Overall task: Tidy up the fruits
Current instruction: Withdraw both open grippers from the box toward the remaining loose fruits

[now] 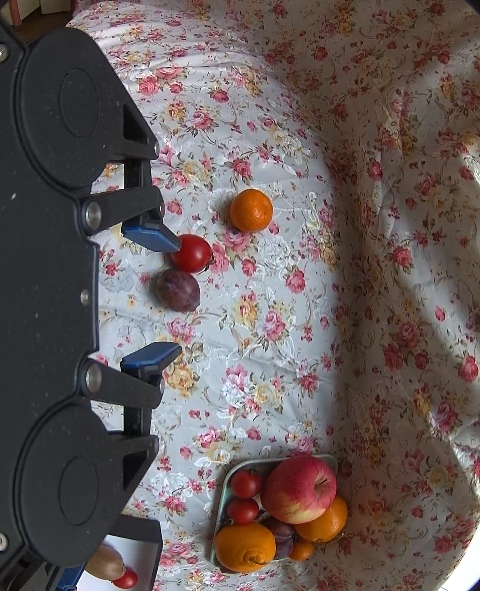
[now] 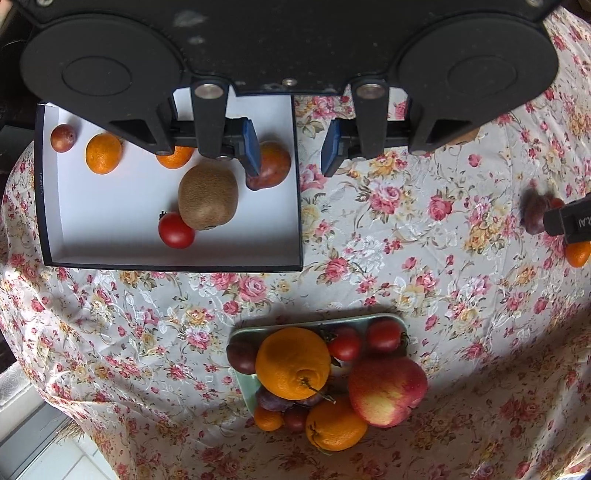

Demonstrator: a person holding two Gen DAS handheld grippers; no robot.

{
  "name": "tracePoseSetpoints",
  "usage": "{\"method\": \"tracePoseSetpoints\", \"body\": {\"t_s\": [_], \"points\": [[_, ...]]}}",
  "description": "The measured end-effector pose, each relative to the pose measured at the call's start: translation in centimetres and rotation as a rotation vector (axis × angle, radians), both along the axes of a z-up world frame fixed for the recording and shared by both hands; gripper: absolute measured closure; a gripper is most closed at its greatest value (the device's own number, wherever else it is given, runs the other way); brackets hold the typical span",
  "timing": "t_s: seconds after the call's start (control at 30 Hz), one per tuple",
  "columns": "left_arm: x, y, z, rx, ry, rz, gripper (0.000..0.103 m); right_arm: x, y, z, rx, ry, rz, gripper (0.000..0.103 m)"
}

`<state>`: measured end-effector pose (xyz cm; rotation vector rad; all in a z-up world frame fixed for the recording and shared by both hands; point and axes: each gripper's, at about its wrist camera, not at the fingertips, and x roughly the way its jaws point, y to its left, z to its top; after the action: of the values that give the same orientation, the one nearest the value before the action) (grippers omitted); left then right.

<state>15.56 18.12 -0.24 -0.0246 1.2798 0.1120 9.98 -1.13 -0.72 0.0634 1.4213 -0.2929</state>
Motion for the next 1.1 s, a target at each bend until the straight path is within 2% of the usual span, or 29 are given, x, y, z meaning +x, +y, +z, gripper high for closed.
{"method": "tracePoseSetpoints", "body": {"t_s": [0.27, 0.47, 0.57, 0.7, 0.87, 1.03, 1.1], "points": [[0.9, 4.7, -1.2, 0.017, 0.015, 0.076, 0.043, 0.9, 4.0, -0.2, 0.014, -0.017, 0.063, 0.067], [0.9, 6.6, -2.0, -0.025, 0.043, 0.097, 0.043, 1.5, 6.5, -0.3, 0.115, -0.065, 0.096, 0.067], [0.6, 6.5, -2.3, -0.039, 0.052, 0.085, 0.043, 1.4, 6.8, -0.8, 0.174, -0.077, 0.056, 0.067], [0.3, 6.2, -2.4, -0.079, 0.068, 0.062, 0.043, 1.3, 6.3, -1.0, 0.202, -0.127, -0.046, 0.066], [0.1, 5.9, -2.4, -0.074, 0.069, 0.048, 0.043, 1.8, 6.2, -0.4, 0.192, -0.154, 0.027, 0.066], [0.0, 5.7, -2.3, -0.074, 0.069, 0.045, 0.043, 1.5, 6.3, 1.0, 0.111, -0.219, 0.073, 0.066], [-0.2, 5.5, -2.2, -0.065, 0.069, 0.040, 0.043, 1.5, 6.4, 1.4, 0.114, -0.208, 0.084, 0.066]]}}
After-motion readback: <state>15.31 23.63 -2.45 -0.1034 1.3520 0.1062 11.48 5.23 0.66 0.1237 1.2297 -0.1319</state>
